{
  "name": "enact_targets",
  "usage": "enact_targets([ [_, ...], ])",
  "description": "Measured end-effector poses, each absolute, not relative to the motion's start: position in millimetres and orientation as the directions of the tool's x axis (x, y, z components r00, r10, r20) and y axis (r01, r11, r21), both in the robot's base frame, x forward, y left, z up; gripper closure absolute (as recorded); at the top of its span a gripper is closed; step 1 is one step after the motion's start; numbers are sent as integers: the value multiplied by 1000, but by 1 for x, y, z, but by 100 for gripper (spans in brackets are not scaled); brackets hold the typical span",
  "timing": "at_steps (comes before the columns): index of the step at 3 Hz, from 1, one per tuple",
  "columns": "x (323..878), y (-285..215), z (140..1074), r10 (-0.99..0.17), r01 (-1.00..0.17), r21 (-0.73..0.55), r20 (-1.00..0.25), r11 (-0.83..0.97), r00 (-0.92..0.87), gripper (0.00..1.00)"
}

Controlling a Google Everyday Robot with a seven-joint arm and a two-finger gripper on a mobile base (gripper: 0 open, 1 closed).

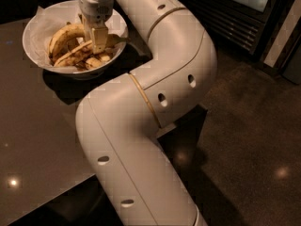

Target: Pick banana from white bowl

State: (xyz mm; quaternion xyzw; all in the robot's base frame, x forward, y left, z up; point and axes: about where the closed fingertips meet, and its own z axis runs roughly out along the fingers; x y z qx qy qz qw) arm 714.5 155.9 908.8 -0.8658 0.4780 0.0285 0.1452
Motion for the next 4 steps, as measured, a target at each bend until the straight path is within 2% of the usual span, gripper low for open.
enact_targets([
  [1,703,134,935,-820,-826,-314,-195,-468,539,100],
  [2,703,135,935,-819,-826,-314,-195,-469,539,100],
  [4,668,131,974,-765,-800,-404,-293,-444,573,100],
])
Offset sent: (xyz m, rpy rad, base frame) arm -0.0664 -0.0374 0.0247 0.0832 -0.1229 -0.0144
